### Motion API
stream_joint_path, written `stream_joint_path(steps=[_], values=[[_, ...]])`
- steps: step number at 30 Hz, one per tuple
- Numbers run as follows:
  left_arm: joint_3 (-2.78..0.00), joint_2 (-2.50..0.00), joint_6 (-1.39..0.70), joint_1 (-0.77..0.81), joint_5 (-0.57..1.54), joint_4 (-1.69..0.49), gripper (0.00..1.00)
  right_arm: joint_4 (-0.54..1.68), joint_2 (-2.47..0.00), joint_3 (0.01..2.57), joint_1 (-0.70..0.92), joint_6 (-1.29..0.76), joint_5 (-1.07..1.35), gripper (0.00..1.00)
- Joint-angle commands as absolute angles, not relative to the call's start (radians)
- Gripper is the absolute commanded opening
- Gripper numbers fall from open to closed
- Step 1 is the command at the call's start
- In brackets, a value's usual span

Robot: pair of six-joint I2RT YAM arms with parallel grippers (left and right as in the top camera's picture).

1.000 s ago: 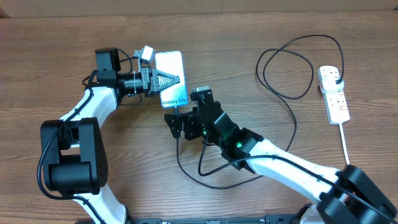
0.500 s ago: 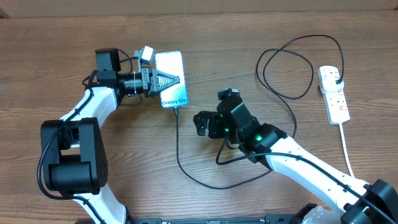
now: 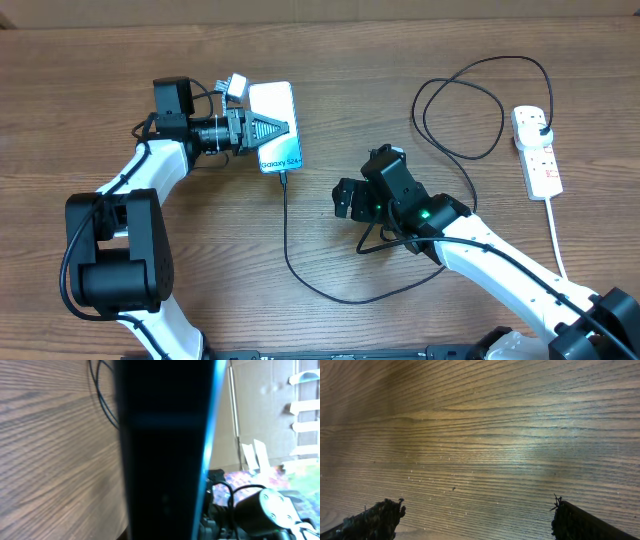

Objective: Plug charger to phone and switch on socket
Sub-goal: 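Lower the plugged-in phone toward the table with the left gripper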

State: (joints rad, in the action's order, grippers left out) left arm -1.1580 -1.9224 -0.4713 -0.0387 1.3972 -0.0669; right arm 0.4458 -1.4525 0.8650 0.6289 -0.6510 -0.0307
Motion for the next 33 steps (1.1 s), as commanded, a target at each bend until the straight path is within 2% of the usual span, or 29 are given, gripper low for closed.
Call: stream_joint_path(steps=[1, 18, 33], values=[[-1.155, -1.909, -0.444, -0.038, 1.363, -0.062, 0.04, 0.443, -1.438, 0.886, 0.627, -0.655, -0.043, 1.0], [-1.154, -1.909, -0.362, -0.035, 1.135, -0.194, 0.04, 0.443, -1.438, 0.886, 0.627, -0.655, -0.043, 1.0], [-1.154, -1.909, -0.37, 0.057, 0.886, -0.226, 0.04, 0.443, -1.438, 0.886, 0.627, -0.655, -0.043, 1.0]])
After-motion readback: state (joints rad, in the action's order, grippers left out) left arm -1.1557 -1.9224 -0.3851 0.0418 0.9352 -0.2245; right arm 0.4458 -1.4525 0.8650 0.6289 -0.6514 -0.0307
